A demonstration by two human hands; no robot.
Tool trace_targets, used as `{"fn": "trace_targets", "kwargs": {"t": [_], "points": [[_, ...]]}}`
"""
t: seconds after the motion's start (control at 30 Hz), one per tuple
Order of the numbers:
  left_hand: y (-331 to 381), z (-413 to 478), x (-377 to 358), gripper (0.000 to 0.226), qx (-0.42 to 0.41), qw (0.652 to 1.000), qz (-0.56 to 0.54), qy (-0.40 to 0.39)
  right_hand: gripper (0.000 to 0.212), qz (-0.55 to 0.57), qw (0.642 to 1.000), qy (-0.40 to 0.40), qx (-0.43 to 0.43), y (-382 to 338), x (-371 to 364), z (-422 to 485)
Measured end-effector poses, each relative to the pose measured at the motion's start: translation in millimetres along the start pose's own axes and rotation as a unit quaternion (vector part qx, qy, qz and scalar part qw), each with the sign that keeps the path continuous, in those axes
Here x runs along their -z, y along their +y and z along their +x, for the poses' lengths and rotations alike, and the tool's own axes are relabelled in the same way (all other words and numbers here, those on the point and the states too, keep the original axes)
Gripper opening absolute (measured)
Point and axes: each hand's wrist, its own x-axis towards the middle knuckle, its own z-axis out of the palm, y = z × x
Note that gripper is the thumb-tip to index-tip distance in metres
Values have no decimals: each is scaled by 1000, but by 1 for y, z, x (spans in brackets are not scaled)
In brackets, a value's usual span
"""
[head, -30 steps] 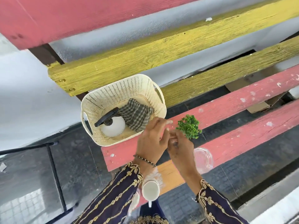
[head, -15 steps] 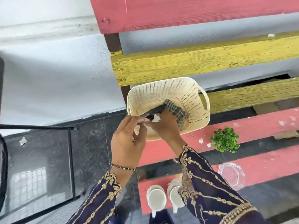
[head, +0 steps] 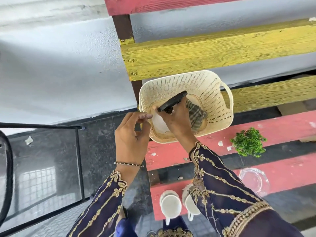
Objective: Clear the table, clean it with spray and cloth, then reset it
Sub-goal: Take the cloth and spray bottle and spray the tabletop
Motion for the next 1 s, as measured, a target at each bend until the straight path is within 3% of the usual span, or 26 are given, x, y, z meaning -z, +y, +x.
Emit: {"fn": "trace_targets", "kwargs": {"t": [0.2,0.33,0.6,0.7,0.8,1.0], "points": [[3,5,-12,21,15,1000,-4,-16,46,145,983,96,-56,13,4,14],[7,15,-27,15,48,998,-21,-20,19,183,979,82,-45,13,14,27],[4,41,-83,21,109,988,41,-105,38,125,983,108,84,8,53,33],[-8,51,-115,27,199,956,105,-191,38,175,973,104,106,13,77,39],[-16,57,-144,52,239,916,179,-266,30,193,969,98,121,17,96,44],[-18,64,-174,61,266,909,228,-226,35,140,979,75,126,21,112,48]]}}
